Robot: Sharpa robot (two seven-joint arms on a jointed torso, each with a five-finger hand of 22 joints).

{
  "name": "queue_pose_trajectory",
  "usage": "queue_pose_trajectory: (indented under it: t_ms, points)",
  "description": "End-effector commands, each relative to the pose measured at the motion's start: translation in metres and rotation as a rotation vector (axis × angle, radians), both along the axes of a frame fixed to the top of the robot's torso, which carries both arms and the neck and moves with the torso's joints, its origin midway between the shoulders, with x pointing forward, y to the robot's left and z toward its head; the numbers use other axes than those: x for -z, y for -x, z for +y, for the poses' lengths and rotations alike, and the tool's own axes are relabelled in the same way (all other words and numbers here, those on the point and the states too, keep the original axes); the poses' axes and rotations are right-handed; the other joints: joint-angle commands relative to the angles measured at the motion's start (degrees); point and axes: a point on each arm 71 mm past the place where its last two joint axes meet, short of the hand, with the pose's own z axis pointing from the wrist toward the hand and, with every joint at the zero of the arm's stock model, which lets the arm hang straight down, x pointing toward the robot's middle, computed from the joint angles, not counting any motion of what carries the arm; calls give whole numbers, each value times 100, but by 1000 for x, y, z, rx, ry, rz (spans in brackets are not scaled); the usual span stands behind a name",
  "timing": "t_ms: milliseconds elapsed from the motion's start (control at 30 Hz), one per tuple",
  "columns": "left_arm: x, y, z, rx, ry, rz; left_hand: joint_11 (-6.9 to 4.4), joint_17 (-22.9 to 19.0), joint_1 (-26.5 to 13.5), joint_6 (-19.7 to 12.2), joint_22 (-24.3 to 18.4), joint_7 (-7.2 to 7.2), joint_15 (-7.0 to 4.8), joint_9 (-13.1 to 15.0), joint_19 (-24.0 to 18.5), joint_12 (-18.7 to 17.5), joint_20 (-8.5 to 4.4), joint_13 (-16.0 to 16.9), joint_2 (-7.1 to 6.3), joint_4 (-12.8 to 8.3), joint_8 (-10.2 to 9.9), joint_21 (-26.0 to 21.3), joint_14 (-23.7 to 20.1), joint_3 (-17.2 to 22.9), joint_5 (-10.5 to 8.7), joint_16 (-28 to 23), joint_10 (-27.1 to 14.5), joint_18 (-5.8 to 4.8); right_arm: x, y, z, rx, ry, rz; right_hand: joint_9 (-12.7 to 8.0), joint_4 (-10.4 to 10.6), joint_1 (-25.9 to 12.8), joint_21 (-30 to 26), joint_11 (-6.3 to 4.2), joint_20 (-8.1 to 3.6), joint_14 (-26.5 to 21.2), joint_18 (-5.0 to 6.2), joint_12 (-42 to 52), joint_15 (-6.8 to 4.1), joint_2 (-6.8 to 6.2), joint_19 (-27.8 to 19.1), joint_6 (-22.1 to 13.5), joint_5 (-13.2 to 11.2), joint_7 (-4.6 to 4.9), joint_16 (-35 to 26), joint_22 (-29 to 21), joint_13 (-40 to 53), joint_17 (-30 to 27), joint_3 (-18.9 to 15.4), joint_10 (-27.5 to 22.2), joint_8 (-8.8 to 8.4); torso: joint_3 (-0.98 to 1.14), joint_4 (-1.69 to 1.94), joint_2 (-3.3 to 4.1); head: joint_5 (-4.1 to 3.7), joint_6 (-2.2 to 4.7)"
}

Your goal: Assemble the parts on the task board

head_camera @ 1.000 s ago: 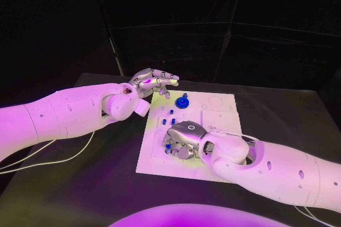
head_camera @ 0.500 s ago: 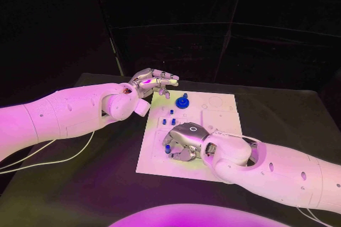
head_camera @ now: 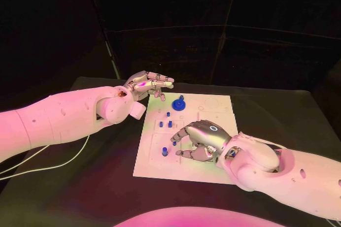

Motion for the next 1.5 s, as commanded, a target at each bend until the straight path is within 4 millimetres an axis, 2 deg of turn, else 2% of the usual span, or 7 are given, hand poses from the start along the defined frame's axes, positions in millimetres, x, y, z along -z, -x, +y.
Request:
queue_pose_trajectory:
  t_ms: [33,200,300,500,667,1000,1500]
  points:
    - [-2,1,0,7,9,-1,1,-8,-15,7,-6,17,5,-3,-40,34,11,3,54,11,34,-40,-42,-33,-25,-12,-31,76,-14,-9,-27,149,-118,33,37,135,-79,96,-169,-99,78,14,483,-159,60,123,256,-9,-102,156,168,165,230,-39,730,125,-8,-11,4,-208,62]
    - [-2,1,2,5,10,-3,1,-19,-16,8,-6,16,5,-2,-41,35,11,3,52,11,34,-40,-46,-35,-25,-17,-31,76,-10,-20,-76,370,-90,256,45,336,-287,580,-506,-385,257,-138,2522,-424,-158,606,251,133,-316,585,908,1663,824,-565,1586,281,-5,-34,11,-429,136]
    - [-2,2,2,5,11,-6,1,-21,-16,8,-6,16,5,-2,-41,35,11,4,51,11,35,-40,-47,-36,-25,-17,-31,76,-8,-19,-92,423,-66,324,73,496,-379,774,-460,-355,291,-210,4495,-406,-85,763,165,443,-278,773,1231,3806,1089,-945,1424,469,-3,-58,7,-486,141]
    - [-3,3,2,7,16,-11,-1,-22,-12,10,-7,13,4,-2,-41,38,11,4,53,9,36,-41,-48,-35,-24,-17,-30,76,-6,-16,-125,548,-4,368,128,849,-442,1087,-418,-356,349,-291,5625,-390,120,1001,39,460,-306,1082,1761,5242,1538,-1463,1506,841,-14,-52,12,-655,159]
    - [-3,4,5,0,16,-14,-2,-25,-10,11,-8,11,4,-1,-42,40,11,4,53,8,38,-42,-50,-36,-24,-18,-29,76,-4,-15,-146,663,66,372,154,993,-408,1131,-421,-352,374,-302,5730,-389,135,1018,-41,794,-308,1222,1830,5431,1759,-1686,1504,1008,-12,-76,11,-672,128]
    - [-4,5,6,-3,16,-16,-4,-34,-9,15,-9,9,3,-1,-43,44,11,5,53,7,41,-44,-54,-36,-24,-21,-26,76,11,-9,-145,686,152,385,201,1389,-611,1131,-409,-333,399,-298,5803,-372,169,997,-153,796,-309,1388,1828,5618,2027,-2073,1524,1242,-24,-102,0,-678,98]
    - [-4,5,7,-4,17,-19,-4,-35,-16,18,-11,10,3,0,-46,49,11,5,57,13,45,-47,-57,-41,-24,-19,-26,76,23,-4,-129,643,181,387,360,1405,-804,1172,-461,-356,422,-310,5884,-408,241,1026,-71,749,-377,1494,1903,5801,2212,-2300,1605,1527,-24,-111,5,-664,62]
